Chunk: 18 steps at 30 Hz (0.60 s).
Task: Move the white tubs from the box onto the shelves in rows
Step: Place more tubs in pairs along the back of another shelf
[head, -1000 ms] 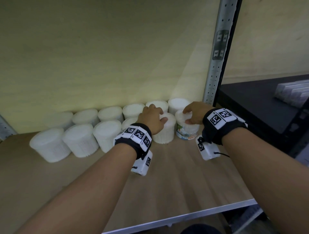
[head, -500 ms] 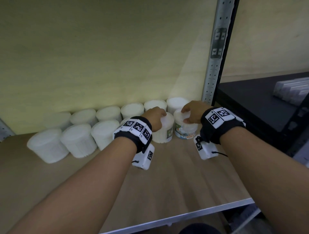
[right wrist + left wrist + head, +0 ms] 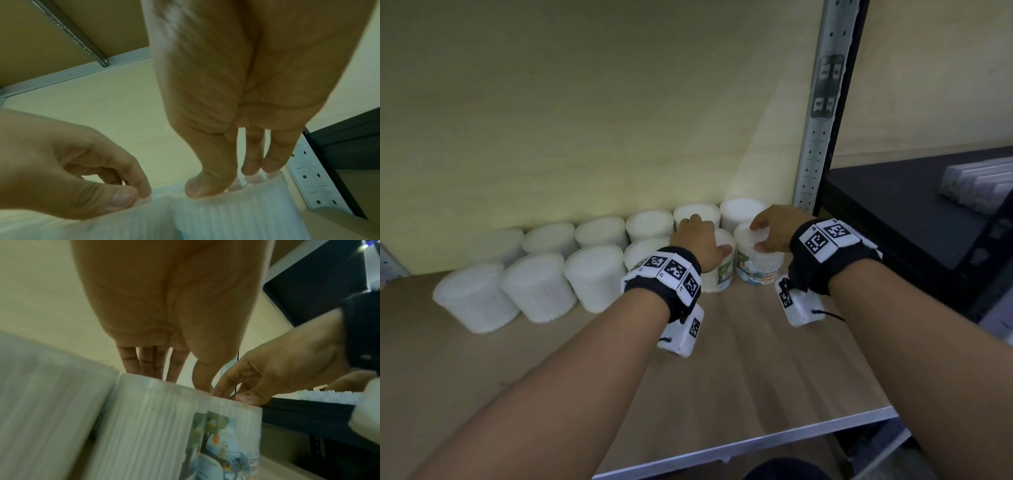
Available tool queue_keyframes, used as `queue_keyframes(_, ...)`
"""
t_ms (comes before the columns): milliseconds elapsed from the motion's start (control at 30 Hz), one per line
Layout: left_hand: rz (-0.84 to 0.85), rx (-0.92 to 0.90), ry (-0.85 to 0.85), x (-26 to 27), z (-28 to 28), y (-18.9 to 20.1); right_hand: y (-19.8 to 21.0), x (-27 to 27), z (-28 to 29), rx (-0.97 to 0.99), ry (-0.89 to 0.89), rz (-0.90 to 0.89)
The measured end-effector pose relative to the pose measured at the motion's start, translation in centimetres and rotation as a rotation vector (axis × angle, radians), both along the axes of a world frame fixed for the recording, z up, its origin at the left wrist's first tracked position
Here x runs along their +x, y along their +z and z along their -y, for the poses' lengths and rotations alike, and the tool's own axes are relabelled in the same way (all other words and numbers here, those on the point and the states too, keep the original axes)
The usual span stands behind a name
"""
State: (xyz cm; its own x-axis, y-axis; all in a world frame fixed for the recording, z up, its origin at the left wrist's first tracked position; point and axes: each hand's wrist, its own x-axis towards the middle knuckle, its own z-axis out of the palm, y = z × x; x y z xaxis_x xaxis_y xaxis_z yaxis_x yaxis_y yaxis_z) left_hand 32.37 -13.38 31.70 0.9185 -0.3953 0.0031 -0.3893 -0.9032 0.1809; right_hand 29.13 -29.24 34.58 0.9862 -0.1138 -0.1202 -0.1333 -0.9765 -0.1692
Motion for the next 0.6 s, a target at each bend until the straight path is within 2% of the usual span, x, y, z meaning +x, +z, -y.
queue_keyframes(367,-0.217,-0.005,-0.171,0.5,-1.3,2.0,0.1,-0.1,-0.1,-0.002,0.004,0.000)
queue_keyframes(433,-0.229,-0.052,-0.175,0.3,-1.3,2.1,0.1,-0.2,0.0,0.003,0.002,0.006)
queue_keyframes(533,-0.096,-0.156,-0.094,0.0,-0.8,1.7,0.0,-0.2,0.0,0.016,0.002,0.010)
queue_keyframes(600,-0.012,-0.130,-0.017,-0.1,-0.4,1.0,0.0,-0.2,0.0,0.022,0.003,0.013)
